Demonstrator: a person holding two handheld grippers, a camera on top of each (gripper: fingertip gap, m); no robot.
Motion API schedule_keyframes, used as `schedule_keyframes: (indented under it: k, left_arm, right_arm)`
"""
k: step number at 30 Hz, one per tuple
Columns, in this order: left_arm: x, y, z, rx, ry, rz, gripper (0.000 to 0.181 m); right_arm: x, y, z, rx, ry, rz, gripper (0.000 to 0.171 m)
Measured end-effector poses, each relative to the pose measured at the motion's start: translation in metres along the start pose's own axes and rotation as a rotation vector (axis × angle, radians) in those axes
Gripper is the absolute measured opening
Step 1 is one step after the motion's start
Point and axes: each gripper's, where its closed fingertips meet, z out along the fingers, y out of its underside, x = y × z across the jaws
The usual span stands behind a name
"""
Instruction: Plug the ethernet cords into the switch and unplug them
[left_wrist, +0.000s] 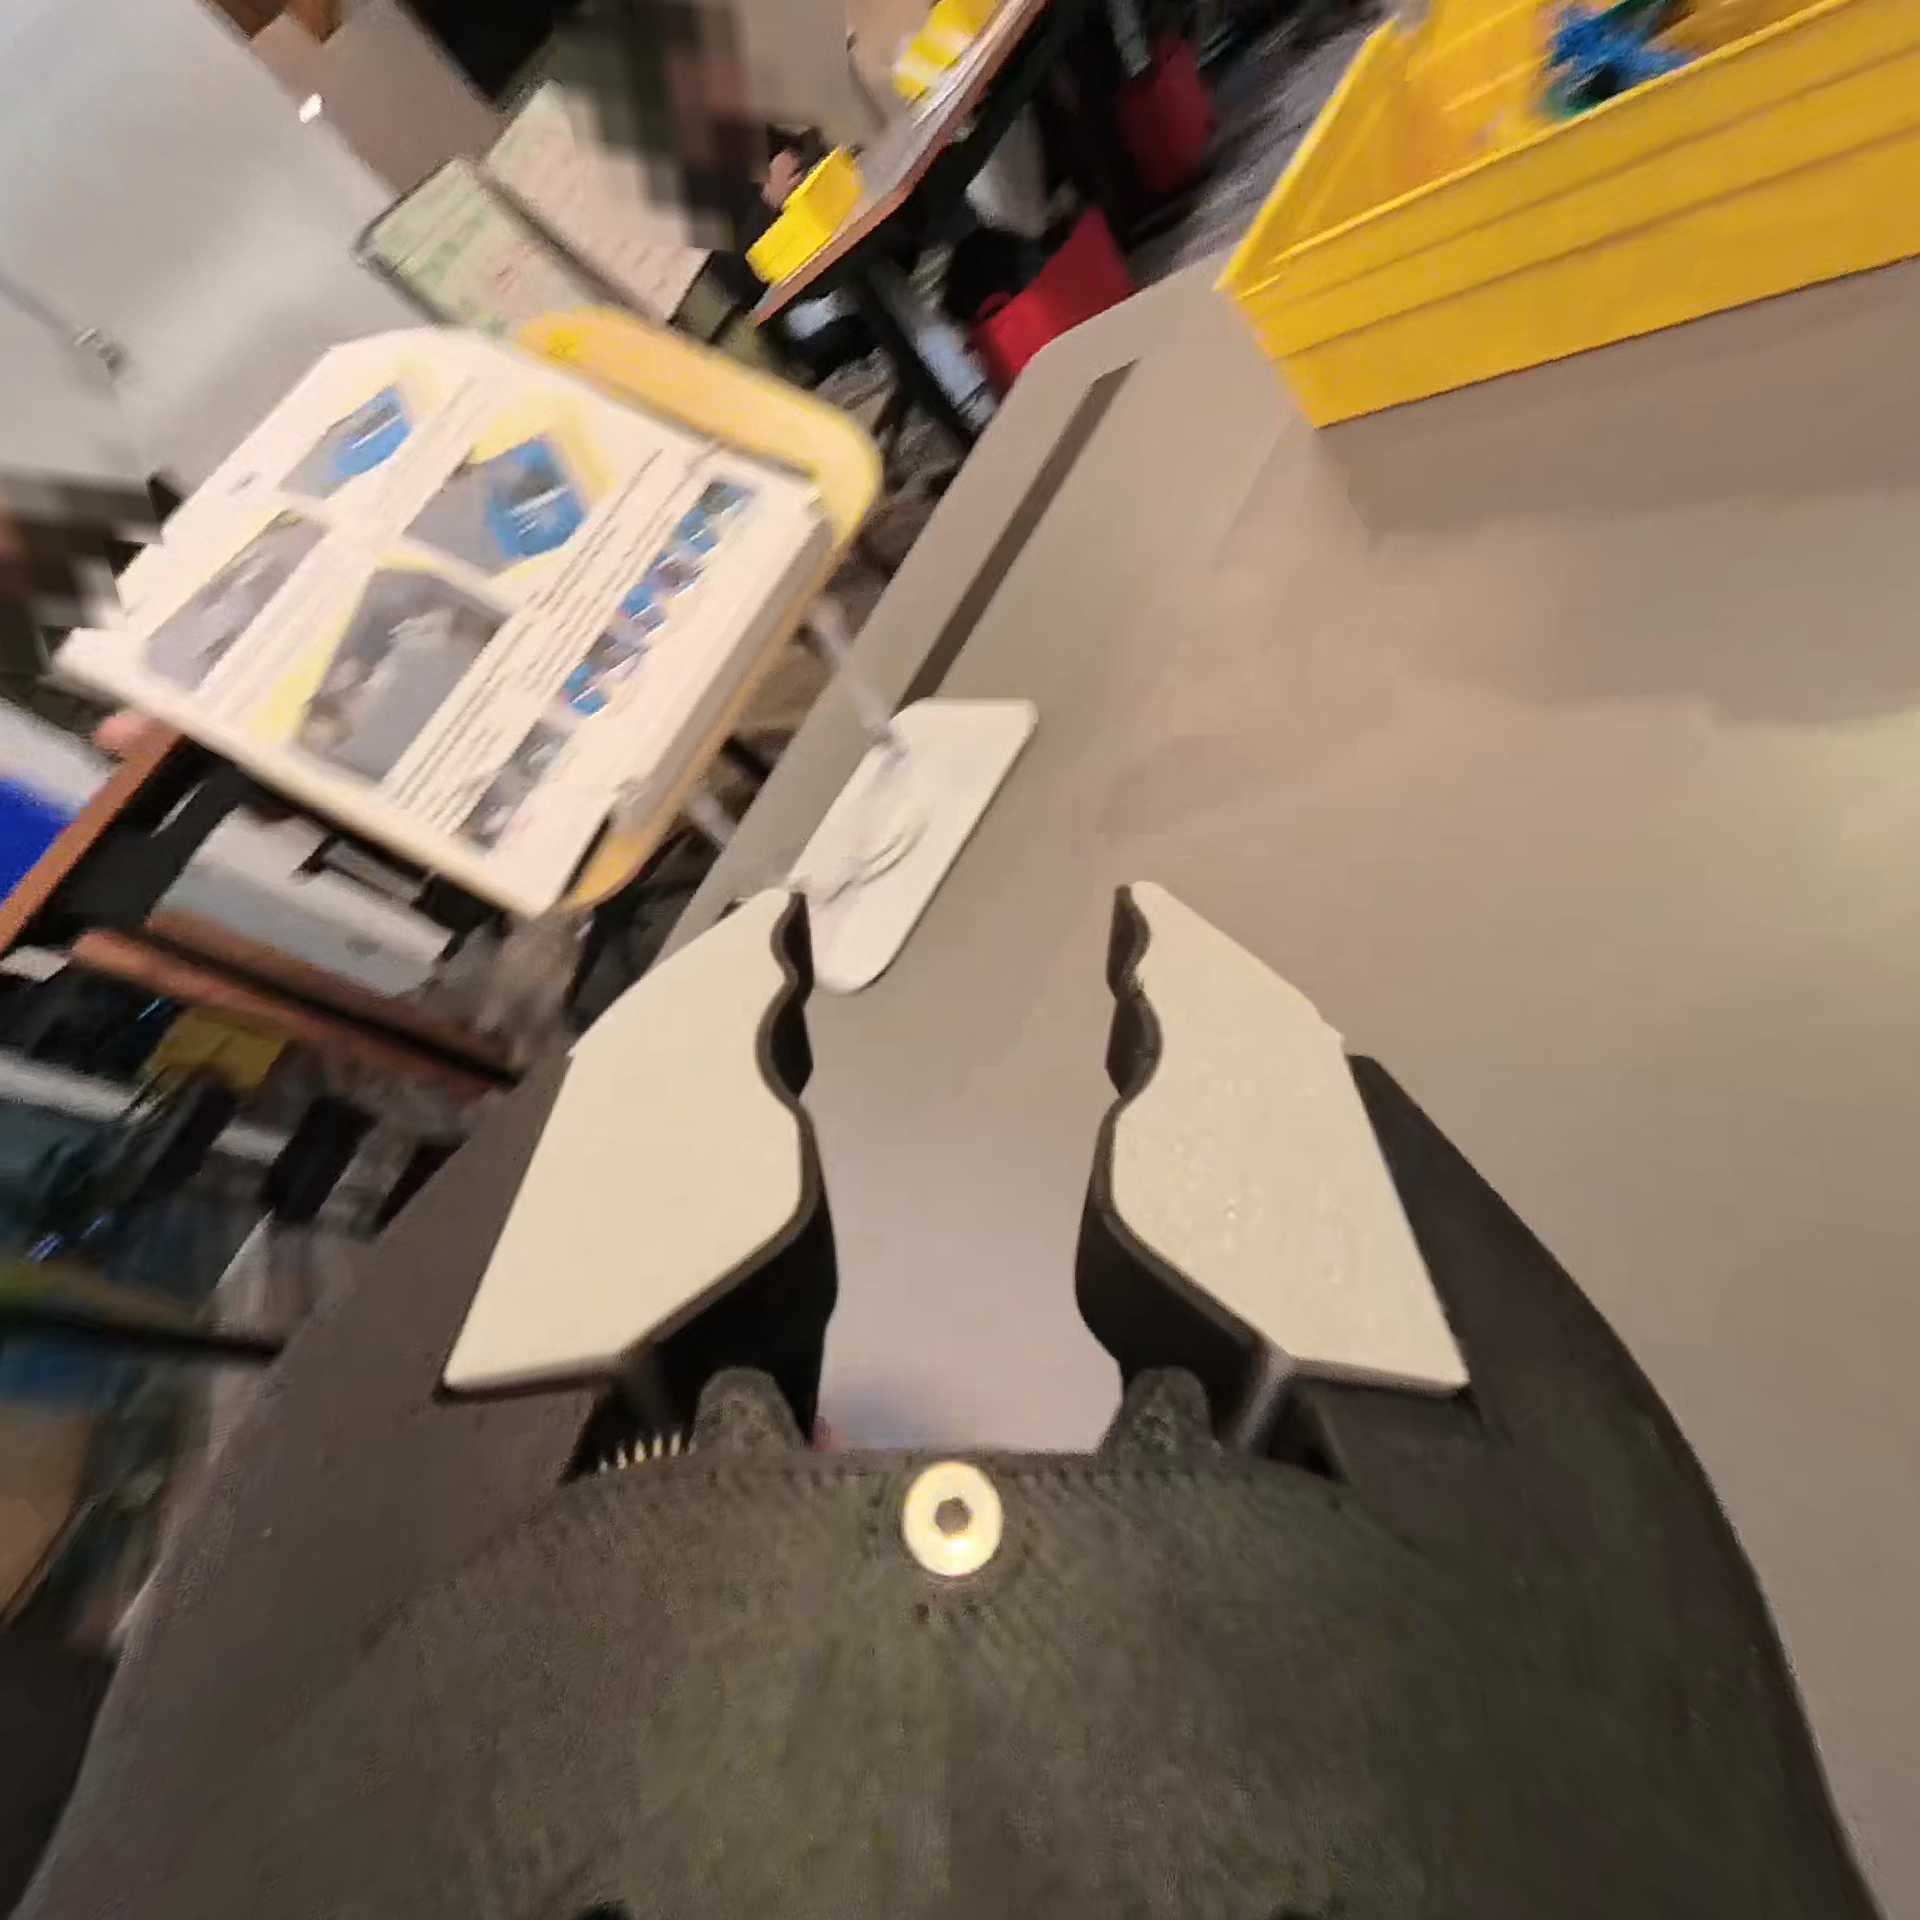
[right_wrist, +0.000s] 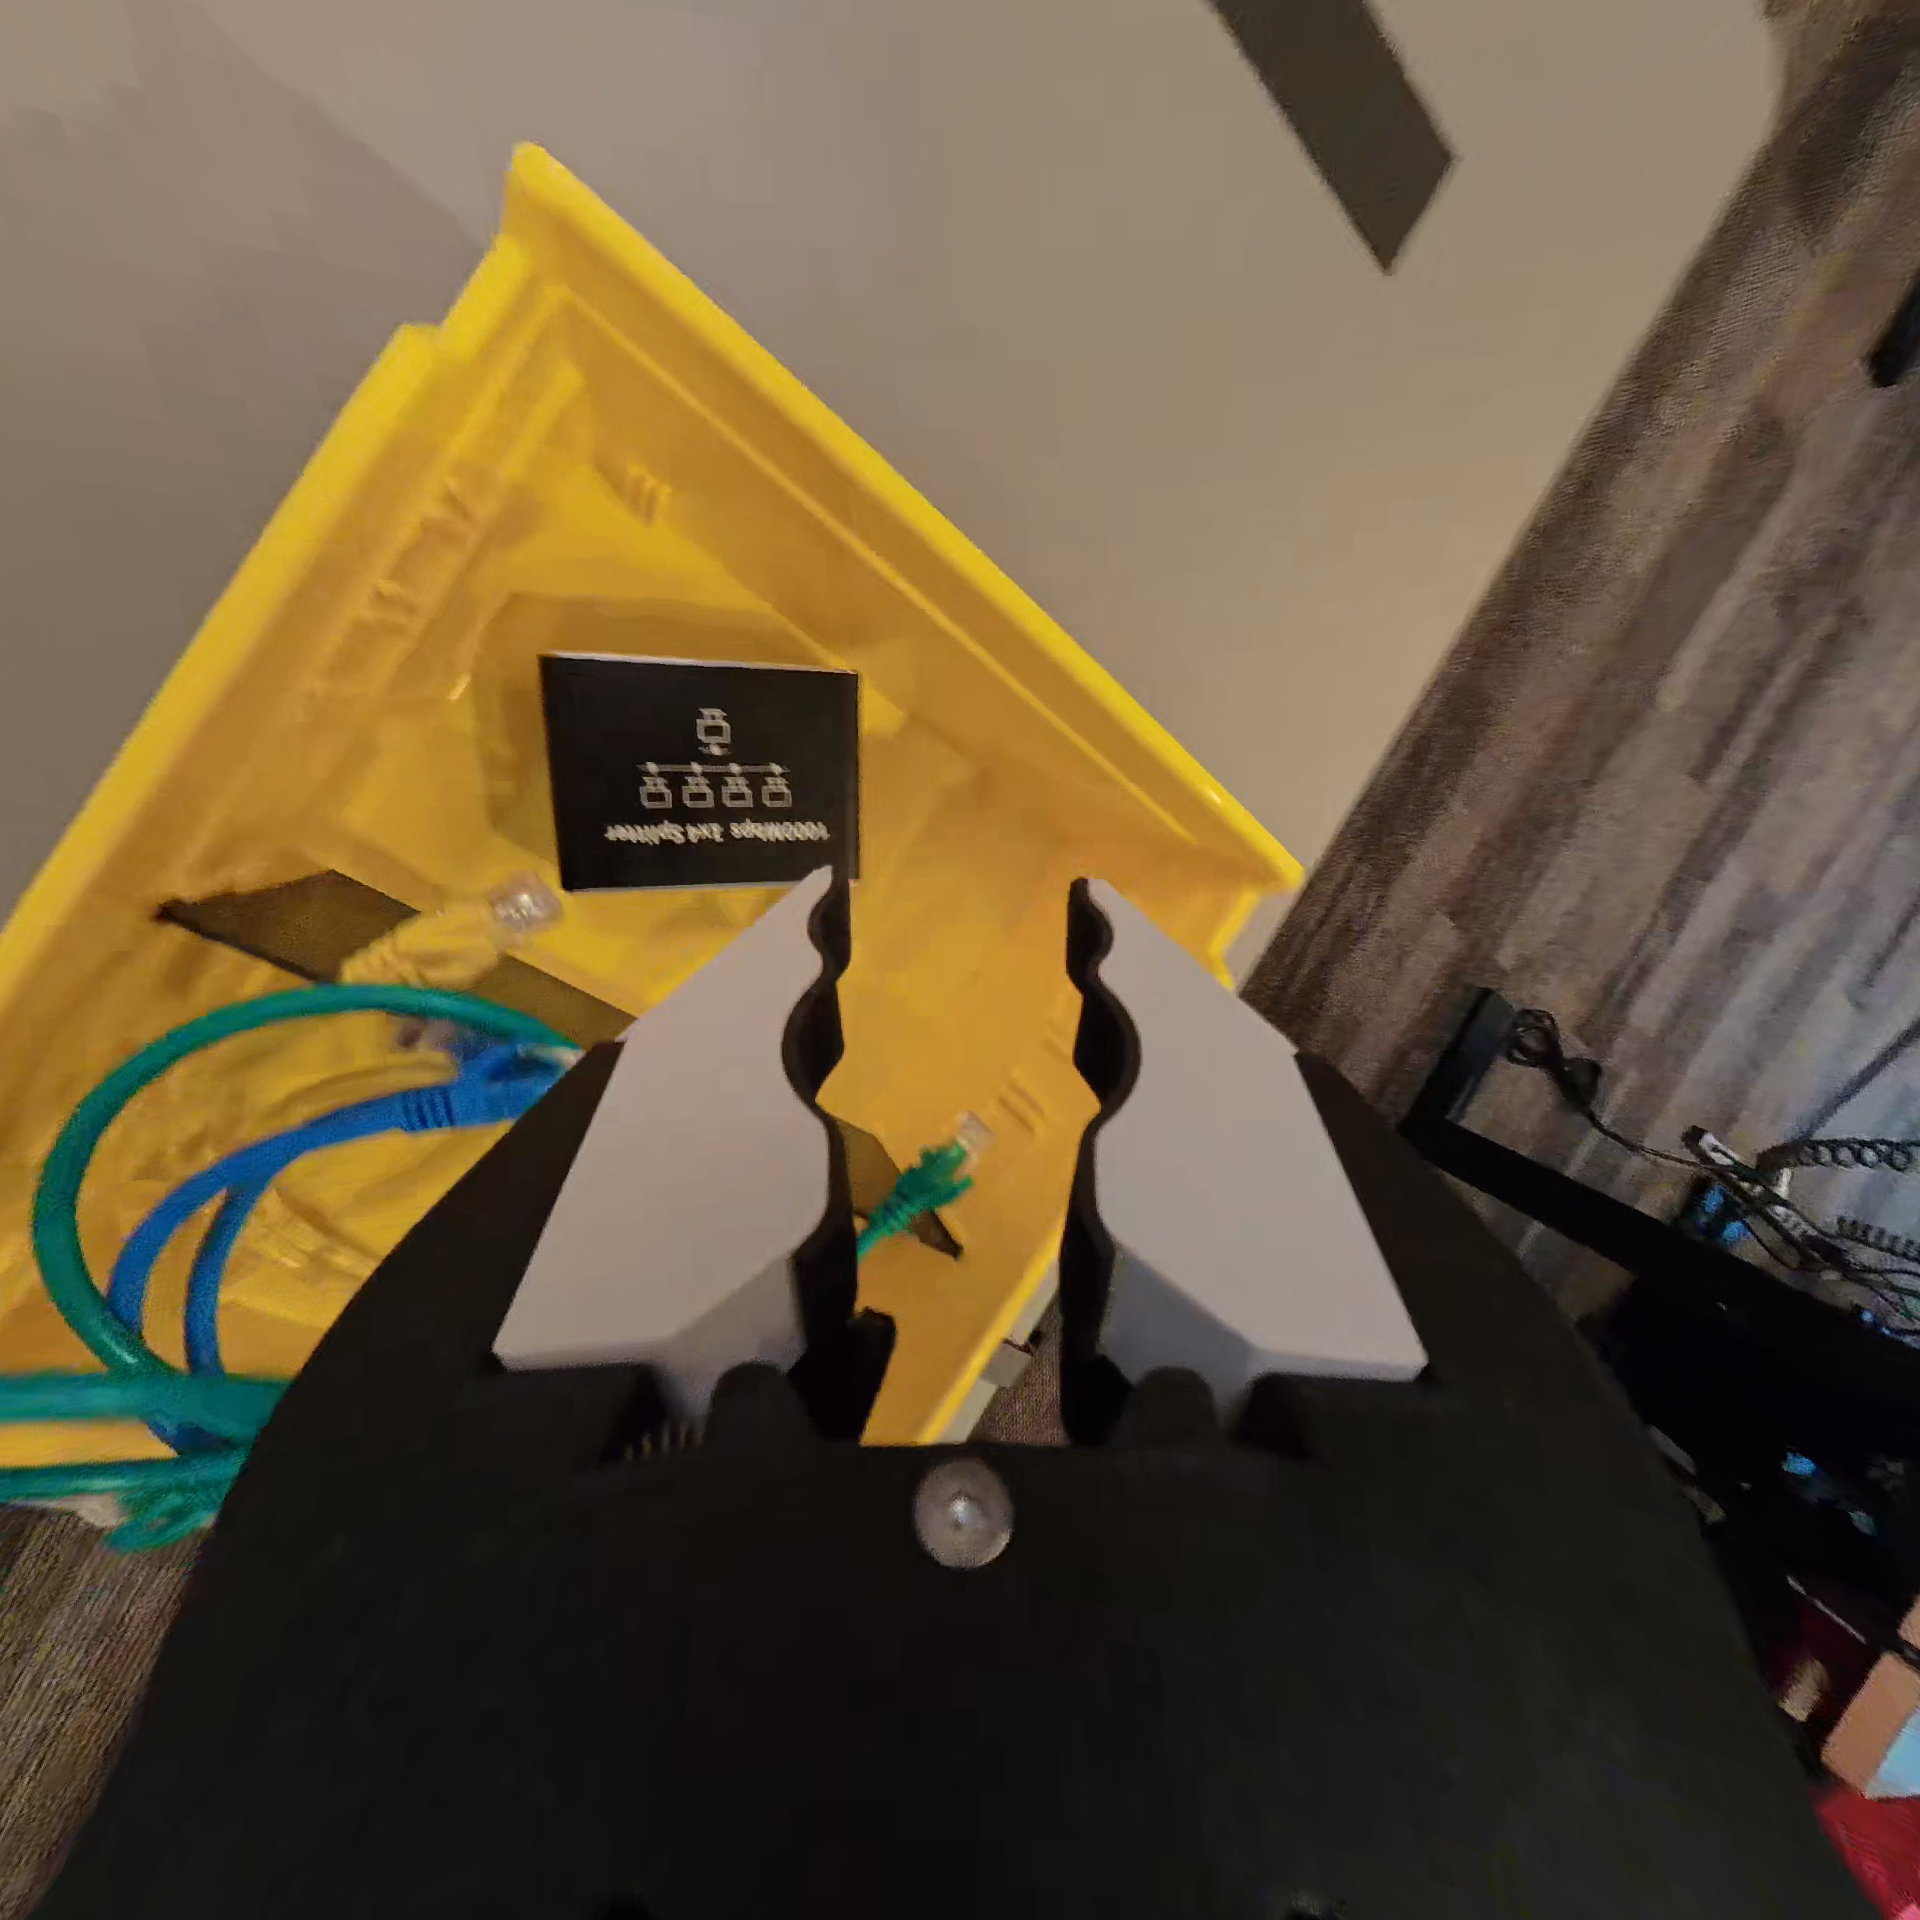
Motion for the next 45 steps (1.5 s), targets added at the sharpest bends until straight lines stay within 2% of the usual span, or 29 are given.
schedule_keyframes:
  k: [7,10,12,16,21,26,30,34,40,42,44,45]
  left_arm:
    - [-0.104,0.091,-0.096,-0.280,-0.377,-0.168,0.067]
    - [-0.129,0.141,-0.144,-0.408,-0.507,-0.258,0.075]
    - [-0.135,0.180,-0.170,-0.501,-0.553,-0.344,0.083]
    - [-0.131,0.248,-0.210,-0.631,-0.598,-0.500,0.081]
    - [-0.117,0.300,-0.229,-0.660,-0.617,-0.672,0.078]
    - [-0.096,0.326,-0.219,-0.689,-0.544,-0.749,0.069]
    - [-0.085,0.339,-0.210,-0.748,-0.502,-0.695,0.046]
    - [-0.093,0.345,-0.211,-0.731,-0.561,-0.662,0.025]
    - [-0.094,0.349,-0.207,-0.685,-0.542,-0.707,0.021]
    - [-0.094,0.348,-0.203,-0.652,-0.513,-0.762,0.046]
    - [-0.089,0.347,-0.200,-0.633,-0.459,-0.832,0.047]
    - [-0.087,0.346,-0.197,-0.615,-0.443,-0.853,0.040]
  right_arm:
    - [0.027,0.065,-0.023,0.056,0.098,0.101,0.066]
    - [0.025,0.093,-0.023,0.093,0.079,0.170,0.068]
    - [0.021,0.107,-0.022,0.141,0.061,0.229,0.067]
    - [0.012,0.133,-0.017,0.200,0.045,0.311,0.070]
    - [-0.004,0.156,-0.007,0.270,-0.014,0.397,0.070]
    - [-0.029,0.160,0.005,0.314,-0.108,0.418,0.070]
    - [-0.043,0.155,0.011,0.340,-0.156,0.415,0.069]
    - [-0.049,0.148,0.010,0.386,-0.200,0.433,0.063]
    - [-0.062,0.145,0.016,0.345,-0.218,0.386,0.056]
    - [-0.063,0.144,0.018,0.348,-0.209,0.385,0.053]
    - [-0.064,0.142,0.020,0.354,-0.204,0.387,0.049]
    - [-0.065,0.141,0.020,0.358,-0.205,0.389,0.048]
